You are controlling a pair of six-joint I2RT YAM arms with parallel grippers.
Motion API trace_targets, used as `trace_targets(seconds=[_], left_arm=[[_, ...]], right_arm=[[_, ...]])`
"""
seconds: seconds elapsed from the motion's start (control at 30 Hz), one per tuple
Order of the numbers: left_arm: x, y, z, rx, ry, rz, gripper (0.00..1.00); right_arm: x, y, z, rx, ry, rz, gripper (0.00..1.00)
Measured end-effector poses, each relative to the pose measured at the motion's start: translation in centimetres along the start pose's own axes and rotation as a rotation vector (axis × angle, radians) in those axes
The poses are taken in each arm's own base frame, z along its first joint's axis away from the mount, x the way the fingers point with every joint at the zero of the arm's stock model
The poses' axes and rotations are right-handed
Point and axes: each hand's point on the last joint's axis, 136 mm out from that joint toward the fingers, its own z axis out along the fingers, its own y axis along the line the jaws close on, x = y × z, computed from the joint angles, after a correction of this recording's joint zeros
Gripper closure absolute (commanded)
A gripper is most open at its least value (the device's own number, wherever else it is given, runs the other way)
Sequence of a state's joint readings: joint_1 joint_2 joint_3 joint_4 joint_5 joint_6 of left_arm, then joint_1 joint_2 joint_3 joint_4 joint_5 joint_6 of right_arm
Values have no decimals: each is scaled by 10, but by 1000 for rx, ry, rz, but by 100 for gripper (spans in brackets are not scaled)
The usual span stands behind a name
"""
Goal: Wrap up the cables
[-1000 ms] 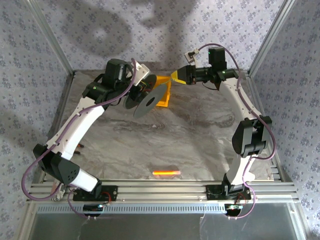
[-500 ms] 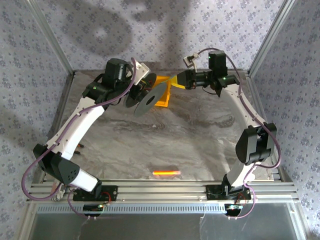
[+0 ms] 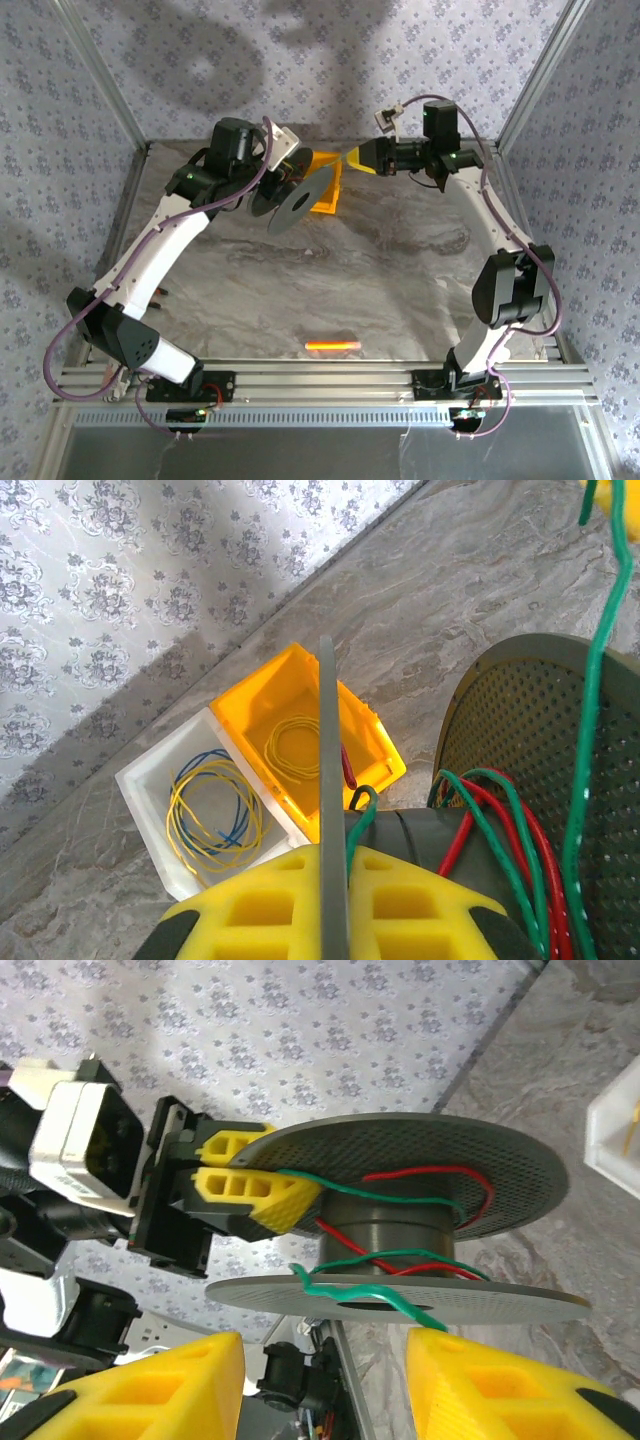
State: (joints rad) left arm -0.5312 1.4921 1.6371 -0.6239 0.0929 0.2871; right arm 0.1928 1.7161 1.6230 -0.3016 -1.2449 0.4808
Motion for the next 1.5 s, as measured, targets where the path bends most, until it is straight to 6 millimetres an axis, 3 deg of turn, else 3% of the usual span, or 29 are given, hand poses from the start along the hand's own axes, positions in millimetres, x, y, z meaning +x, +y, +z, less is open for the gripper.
trace_targets(seconds=[0.47,0.8,1.07,1.3,1.5], left_arm=[[-1,-3,0,18,-5,-9,100],[-1,-5,0,30,-7,-18,100],[-2,-6,0,36,-9,-23,100],[-2,-10,-1,59,-12,-28,100],[-1,-20,-5,145,-14,-53,100]], right_arm=[[-1,-6,-1,14,-2,-27,53],[-3,-3,8,-4,19,-62,75],[-2,-3,8,-5,22,-74,100],[-2,-8,5,20,20,-91,100],[-9,-30,-11,130,-16,-154,100]])
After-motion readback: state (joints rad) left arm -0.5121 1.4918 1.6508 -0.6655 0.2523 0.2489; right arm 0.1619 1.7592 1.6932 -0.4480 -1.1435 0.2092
